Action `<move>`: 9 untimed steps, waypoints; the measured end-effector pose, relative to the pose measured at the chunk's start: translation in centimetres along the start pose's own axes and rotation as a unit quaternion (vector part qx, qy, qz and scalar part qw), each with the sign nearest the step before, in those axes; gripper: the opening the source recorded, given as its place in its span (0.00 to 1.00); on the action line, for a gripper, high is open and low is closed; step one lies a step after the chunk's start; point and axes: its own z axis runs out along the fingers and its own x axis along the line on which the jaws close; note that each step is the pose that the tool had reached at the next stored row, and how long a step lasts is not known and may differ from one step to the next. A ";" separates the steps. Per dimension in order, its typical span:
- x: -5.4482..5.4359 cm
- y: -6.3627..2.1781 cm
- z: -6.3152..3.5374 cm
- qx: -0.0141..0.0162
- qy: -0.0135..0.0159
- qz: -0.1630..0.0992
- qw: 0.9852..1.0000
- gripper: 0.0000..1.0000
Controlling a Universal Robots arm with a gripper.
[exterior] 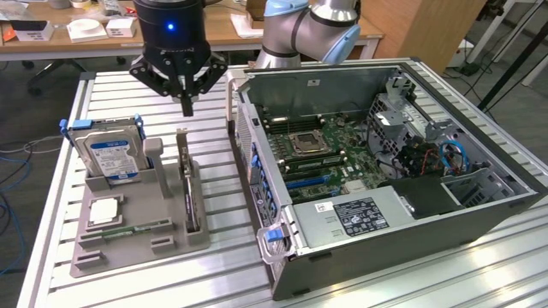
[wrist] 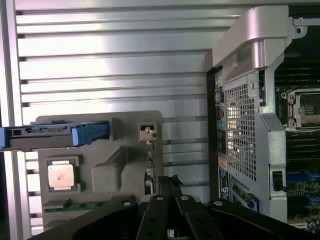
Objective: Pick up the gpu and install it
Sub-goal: 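Reach for the gpu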
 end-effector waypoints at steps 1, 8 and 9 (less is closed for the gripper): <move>0.0 0.00 0.00 0.000 0.000 0.000 1.000 0.11; 0.2 -0.01 0.07 0.000 0.000 0.000 1.000 0.11; 0.2 -0.02 0.07 0.000 0.000 0.000 1.000 0.11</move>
